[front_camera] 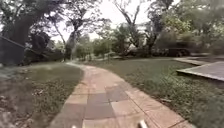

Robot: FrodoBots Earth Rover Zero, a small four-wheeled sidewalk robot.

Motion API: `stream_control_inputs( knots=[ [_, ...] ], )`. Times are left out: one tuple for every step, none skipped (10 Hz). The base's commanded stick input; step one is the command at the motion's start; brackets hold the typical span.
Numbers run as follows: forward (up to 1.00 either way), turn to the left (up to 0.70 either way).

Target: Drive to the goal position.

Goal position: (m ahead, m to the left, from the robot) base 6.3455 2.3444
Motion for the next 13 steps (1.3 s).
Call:
stream_control_inputs(
  knots=[
    [1.00,0.00],
    [1.00,0.00],
    [1.00,0.00],
    [1.00,0.02],
    [1.00,0.02],
    [1.00,0.02],
    [1.00,0.26],
    [1.00,0.40],
    [1.00,0.32],
    [1.00,0.16],
    [1.00,0.02],
    [1.00,0.02],
    [1.00,0.02]
  ],
)
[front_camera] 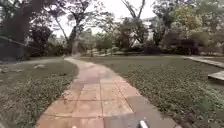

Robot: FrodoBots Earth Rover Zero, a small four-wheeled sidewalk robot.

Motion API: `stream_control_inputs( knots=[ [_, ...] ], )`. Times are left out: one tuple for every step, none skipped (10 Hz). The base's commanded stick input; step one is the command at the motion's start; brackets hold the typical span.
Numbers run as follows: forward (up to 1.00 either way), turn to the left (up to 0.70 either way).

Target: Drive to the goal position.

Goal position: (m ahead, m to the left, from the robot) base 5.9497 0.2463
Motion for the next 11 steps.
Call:
stream_control_inputs(
  knots=[
    [1.00,0.02],
    [1.00,0.02],
    [1.00,0.02],
    [1.00,0.01],
    [1.00,0.00],
    [1.00,0.01],
    [1.00,0.01],
    [1.00,0.00],
    [1.00,0.01],
    [1.00,0.01],
    [1.00,0.00]
  ],
)
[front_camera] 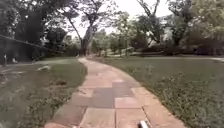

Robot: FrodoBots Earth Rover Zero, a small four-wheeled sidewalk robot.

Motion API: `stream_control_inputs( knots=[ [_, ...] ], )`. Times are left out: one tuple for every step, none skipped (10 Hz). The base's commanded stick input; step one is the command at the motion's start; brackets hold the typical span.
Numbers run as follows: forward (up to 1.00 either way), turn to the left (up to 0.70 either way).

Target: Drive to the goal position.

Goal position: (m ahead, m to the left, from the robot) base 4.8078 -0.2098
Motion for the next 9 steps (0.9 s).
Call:
stream_control_inputs(
  knots=[
    [1.00,0.00],
    [1.00,0.00],
    [1.00,0.00],
    [1.00,0.00],
    [1.00,0.00],
    [1.00,0.00],
    [1.00,0.00],
    [1.00,0.00],
    [1.00,0.00]
  ],
)
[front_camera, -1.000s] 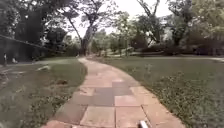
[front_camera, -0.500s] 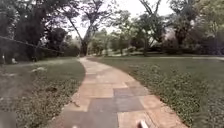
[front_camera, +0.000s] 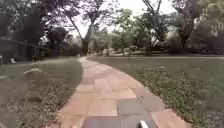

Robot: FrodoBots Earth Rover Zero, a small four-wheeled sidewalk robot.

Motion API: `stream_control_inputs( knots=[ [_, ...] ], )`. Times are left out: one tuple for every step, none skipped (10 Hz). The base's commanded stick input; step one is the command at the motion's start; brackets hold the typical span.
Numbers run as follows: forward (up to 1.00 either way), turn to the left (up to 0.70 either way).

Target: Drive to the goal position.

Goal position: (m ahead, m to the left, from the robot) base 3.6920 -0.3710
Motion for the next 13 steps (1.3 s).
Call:
stream_control_inputs(
  knots=[
    [1.00,0.02],
    [1.00,0.03],
    [1.00,0.03],
    [1.00,0.03],
    [1.00,0.03],
    [1.00,0.07],
    [1.00,0.15],
    [1.00,0.38],
    [1.00,0.40],
    [1.00,0.07],
    [1.00,0.02],
    [1.00,0.00],
    [1.00,0.00]
  ],
)
